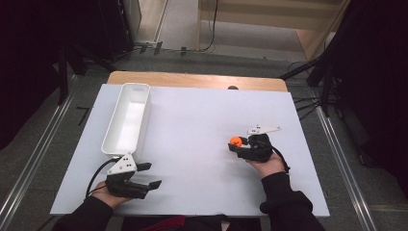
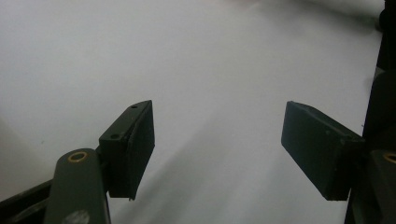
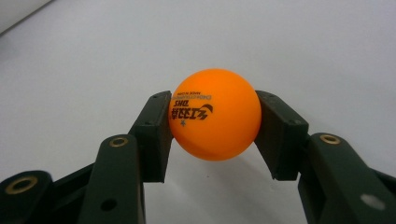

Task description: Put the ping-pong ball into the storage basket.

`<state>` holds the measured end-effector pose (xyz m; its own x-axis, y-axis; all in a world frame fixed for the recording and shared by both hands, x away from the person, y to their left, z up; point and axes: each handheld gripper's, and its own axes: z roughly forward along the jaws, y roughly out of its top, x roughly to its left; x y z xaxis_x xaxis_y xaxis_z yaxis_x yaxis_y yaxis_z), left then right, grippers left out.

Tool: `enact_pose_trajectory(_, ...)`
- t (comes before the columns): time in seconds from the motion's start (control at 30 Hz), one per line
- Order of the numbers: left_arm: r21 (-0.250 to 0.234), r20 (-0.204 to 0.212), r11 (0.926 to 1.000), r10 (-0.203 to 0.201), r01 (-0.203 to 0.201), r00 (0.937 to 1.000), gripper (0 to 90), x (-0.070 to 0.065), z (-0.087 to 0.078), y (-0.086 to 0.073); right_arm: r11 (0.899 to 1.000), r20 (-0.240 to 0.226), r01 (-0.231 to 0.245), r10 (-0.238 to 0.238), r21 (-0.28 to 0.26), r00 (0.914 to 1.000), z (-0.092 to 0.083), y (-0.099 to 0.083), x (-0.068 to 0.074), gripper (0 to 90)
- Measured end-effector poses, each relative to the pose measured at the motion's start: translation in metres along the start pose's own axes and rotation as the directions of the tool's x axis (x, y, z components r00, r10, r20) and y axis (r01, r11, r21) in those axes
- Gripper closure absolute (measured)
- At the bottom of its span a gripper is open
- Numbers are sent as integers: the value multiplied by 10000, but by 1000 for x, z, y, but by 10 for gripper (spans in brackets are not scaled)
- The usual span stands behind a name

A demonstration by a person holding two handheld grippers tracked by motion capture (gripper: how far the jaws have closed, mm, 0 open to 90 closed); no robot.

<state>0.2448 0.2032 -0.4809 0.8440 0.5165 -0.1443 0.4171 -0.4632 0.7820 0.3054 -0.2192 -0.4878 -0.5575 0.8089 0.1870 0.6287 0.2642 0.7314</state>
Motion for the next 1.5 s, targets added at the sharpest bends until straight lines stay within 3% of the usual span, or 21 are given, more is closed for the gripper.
enact_pose_trajectory(1.07, 40, 40, 10000, -35, 35, 10000, 264, -1, 1, 0, 9985, -1061, 516, -496, 169, 9931, 13, 7, 28, 483)
enact_pose_trajectory(1.5, 42, 42, 10000, -26, 26, 10000, 264, 0, 1, 0, 9972, -1261, 714, -680, 230, 9897, 19, 10, 38, 483)
